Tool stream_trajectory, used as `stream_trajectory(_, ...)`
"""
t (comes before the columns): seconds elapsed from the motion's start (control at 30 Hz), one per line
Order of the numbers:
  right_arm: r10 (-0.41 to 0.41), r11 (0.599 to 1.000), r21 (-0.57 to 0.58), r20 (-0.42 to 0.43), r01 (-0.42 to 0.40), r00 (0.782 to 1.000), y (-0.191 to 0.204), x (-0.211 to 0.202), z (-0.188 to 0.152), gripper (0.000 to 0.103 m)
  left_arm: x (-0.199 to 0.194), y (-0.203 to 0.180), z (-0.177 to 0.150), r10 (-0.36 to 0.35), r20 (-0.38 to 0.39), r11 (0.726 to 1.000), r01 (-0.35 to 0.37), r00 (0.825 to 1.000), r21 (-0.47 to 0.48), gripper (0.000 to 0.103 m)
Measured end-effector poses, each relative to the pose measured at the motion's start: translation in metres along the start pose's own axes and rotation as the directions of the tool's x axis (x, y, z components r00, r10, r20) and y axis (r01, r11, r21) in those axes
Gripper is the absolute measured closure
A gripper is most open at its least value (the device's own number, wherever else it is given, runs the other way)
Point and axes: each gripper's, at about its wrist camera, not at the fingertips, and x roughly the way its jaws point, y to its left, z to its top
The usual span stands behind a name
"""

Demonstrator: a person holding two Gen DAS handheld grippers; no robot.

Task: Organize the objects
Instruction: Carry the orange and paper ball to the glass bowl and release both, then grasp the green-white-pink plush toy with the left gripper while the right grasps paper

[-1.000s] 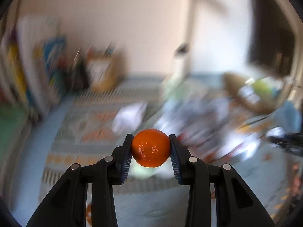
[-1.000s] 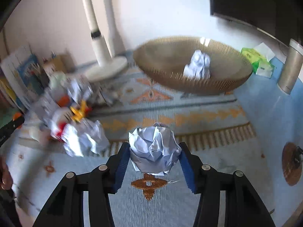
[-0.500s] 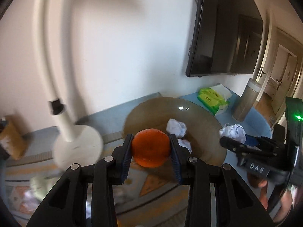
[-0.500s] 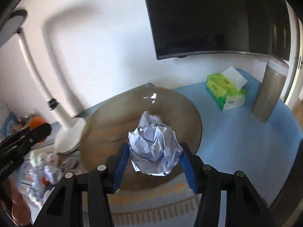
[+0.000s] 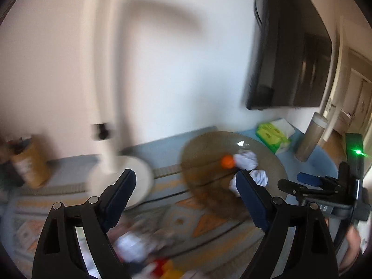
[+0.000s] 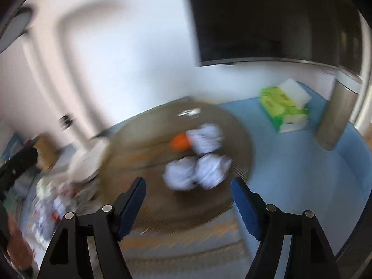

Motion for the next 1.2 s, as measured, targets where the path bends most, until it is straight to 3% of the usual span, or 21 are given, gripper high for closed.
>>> stream_trajectory(0.07,0.08,0.996,-0.044,-0.008,-0.08,0.997,0.026,-0.012,-0.011,0.024,-0.043,0.031,-0.017,0.062,0.044,0.997,-0.06,0.997,-0.04,0.016)
stream_trajectory(0.1,0.109,0.993,-0.053,-0.005,-0.109,0.994,0.038,-0.018,-0.016,0.017,-0.061,0.047,-0.027,0.109,0.059,0.992,-0.105,0.992,-0.067,0.012)
stream_trajectory(0.13,0.152,0.986,-0.068,0.007,-0.151,0.988,0.053,-0.024,-0.025,0.01,-0.077,0.066,-0.038,0.202,0.065,0.976,-0.195,0.977,-0.102,0.004)
stream_trajectory(0.17,0.17,0.982,-0.082,0.015,-0.168,0.985,0.061,-0.026,-0.03,0.008,-0.092,0.084,-0.049,0.305,0.062,0.946,-0.295,0.95,-0.132,0.0)
stream_trajectory(0.23,0.186,0.973,-0.143,0.031,-0.18,0.982,0.087,-0.026,-0.05,0.008,-0.118,0.124,-0.078,0.48,0.037,0.864,-0.465,0.876,-0.191,0.001)
stream_trajectory(0.27,0.182,0.97,-0.169,0.039,-0.173,0.982,0.099,-0.022,-0.06,0.008,-0.125,0.142,-0.092,0.523,0.014,0.834,-0.508,0.852,-0.215,0.001)
stream_trajectory(0.3,0.181,0.967,-0.195,0.061,-0.166,0.982,0.11,-0.016,-0.072,0.008,-0.129,0.161,-0.105,0.552,-0.012,0.809,-0.54,0.834,-0.232,0.001)
stream_trajectory(0.37,0.144,0.96,-0.261,0.158,-0.1,0.977,0.128,-0.005,-0.096,0.008,-0.127,0.194,-0.136,0.575,-0.085,0.777,-0.576,0.814,-0.252,0.001)
stream_trajectory(0.4,0.126,0.96,-0.267,0.149,-0.083,0.981,0.132,0.006,-0.099,0.008,-0.12,0.21,-0.152,0.565,-0.124,0.775,-0.576,0.816,-0.26,0.001)
stream_trajectory(0.47,0.156,0.963,-0.238,0.102,-0.129,0.982,0.132,0.021,-0.099,0.008,-0.112,0.225,-0.169,0.53,-0.165,0.785,-0.555,0.832,-0.277,0.001)
stream_trajectory(0.5,0.176,0.962,-0.23,0.103,-0.149,0.979,0.13,0.025,-0.098,0.008,-0.108,0.231,-0.177,0.492,-0.169,0.801,-0.52,0.854,-0.298,0.001)
stream_trajectory(0.57,0.156,0.966,-0.221,0.105,-0.13,0.982,0.125,0.031,-0.099,0.007,-0.103,0.234,-0.185,0.46,-0.163,0.807,-0.488,0.873,-0.332,0.001)
stream_trajectory(0.63,0.156,0.971,-0.195,0.07,-0.14,0.985,0.12,0.04,-0.098,0.007,-0.092,0.235,-0.187,0.453,-0.18,0.808,-0.487,0.873,-0.33,0.001)
stream_trajectory(0.8,0.15,0.967,-0.216,0.061,-0.134,0.987,0.126,0.042,-0.1,0.003,-0.084,0.214,-0.182,0.44,-0.181,0.839,-0.475,0.879,-0.265,0.001)
stream_trajectory(0.9,0.134,0.964,-0.242,0.067,-0.114,0.989,0.131,0.042,-0.102,0.001,-0.084,0.172,-0.177,0.337,-0.187,0.892,-0.376,0.923,-0.251,0.001)
stream_trajectory(0.97,0.129,0.964,-0.243,0.074,-0.107,0.989,0.133,0.039,-0.103,0.0,-0.075,0.139,-0.169,0.348,-0.201,0.908,-0.383,0.916,-0.171,0.001)
stream_trajectory(1.07,0.138,0.967,-0.225,0.072,-0.118,0.988,0.128,0.038,-0.103,0.0,-0.041,0.104,-0.164,0.387,-0.265,0.908,-0.414,0.883,-0.055,0.001)
stream_trajectory(1.2,0.153,0.97,-0.203,0.063,-0.137,0.986,0.123,0.039,-0.1,0.0,-0.018,0.096,-0.165,0.352,-0.3,0.92,-0.387,0.887,-0.062,0.002)
